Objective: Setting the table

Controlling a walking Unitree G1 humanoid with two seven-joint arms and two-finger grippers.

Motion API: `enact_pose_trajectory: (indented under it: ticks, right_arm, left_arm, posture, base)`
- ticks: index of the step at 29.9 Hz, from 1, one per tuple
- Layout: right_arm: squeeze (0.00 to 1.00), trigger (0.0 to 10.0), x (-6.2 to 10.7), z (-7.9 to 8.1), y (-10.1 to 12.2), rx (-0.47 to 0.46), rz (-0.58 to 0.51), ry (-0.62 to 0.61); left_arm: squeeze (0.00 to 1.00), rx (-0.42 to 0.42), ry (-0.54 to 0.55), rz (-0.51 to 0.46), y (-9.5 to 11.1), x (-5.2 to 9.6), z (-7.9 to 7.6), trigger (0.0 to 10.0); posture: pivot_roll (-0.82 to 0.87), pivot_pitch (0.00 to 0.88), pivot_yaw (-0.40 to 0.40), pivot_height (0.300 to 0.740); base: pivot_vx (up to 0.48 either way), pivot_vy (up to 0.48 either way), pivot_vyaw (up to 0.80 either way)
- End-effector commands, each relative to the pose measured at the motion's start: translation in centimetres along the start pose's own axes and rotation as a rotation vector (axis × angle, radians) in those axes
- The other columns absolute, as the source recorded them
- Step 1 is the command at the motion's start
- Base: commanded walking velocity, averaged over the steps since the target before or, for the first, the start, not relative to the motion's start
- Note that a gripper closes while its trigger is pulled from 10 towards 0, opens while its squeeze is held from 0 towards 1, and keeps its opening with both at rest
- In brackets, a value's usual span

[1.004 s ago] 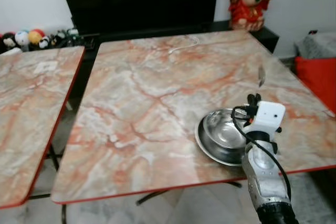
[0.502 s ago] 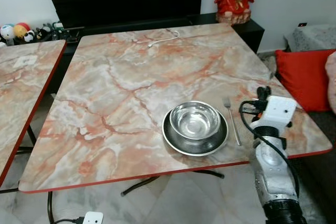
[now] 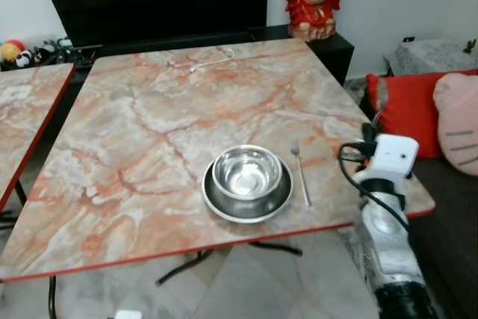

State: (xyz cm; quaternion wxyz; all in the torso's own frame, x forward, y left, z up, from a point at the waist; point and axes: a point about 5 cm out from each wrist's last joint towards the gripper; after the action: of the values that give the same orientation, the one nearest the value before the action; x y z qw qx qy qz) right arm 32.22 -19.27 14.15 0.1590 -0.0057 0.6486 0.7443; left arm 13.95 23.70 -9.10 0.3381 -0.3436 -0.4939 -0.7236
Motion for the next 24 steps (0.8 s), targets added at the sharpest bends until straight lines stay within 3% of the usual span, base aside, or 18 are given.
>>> enact_pose_trajectory:
  ticks: [1,5,13,17,20,24]
  right_arm:
    - [0.0,10.0,-0.3,0.7,0.0,-0.007,0.013,0.029]
    - [0.0,10.0,-0.4,0.6,-0.6,-0.009,0.069,0.036]
    - [0.0,10.0,-0.2,1.8,-1.8,-0.139,0.18,0.119]
    - [0.0,10.0,-0.1,2.0,-2.0,-0.157,0.202,0.122]
    - [0.0,10.0,0.6,2.3,-5.3,-0.182,0.463,0.142]
    - [0.0,10.0,0.7,1.9,-6.8,-0.289,0.565,0.075]
  left_arm:
    - [0.0,-0.011,-0.004,0.014,-0.5,0.1,0.1,10.0]
    - [0.0,-0.01,-0.002,0.012,-0.5,0.1,0.1,10.0]
    - [0.0,-0.006,0.0,0.004,0.3,-0.1,0.0,10.0]
    - [0.0,-0.003,-0.002,0.003,0.3,-0.1,0.0,10.0]
    - [0.0,-0.007,-0.008,0.003,0.3,-0.1,-0.1,10.0]
    - [0.0,0.003,-0.009,-0.001,0.3,-0.1,-0.1,10.0]
  posture:
    - [-0.11,0.0,0.04,0.74]
    - [-0.11,0.0,0.041,0.74]
    - [-0.11,0.0,0.042,0.74]
    - [-0.11,0.0,0.041,0.74]
    - [-0.11,0.0,0.045,0.74]
    - [-0.1,0.0,0.047,0.74]
  base:
    - [0.0,0.0,0.0]
    - [0.0,0.0,0.0]
    - [0.0,0.0,0.0]
    - [0.0,0.0,0.0]
    - [0.0,0.0,0.0]
    - [0.0,0.0,0.0]
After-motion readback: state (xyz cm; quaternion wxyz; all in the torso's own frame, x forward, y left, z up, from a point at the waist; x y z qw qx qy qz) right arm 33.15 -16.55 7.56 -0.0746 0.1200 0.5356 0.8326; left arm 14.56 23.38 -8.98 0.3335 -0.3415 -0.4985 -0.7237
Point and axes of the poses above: a point about 5 cm out from each wrist's last joint towards the gripper, its own x axis pointing back from the gripper into the wrist, its own y axis along the axis of the wrist's last joint, z = x × y, and after that the axes turned 11 degrees about -x, right-handed
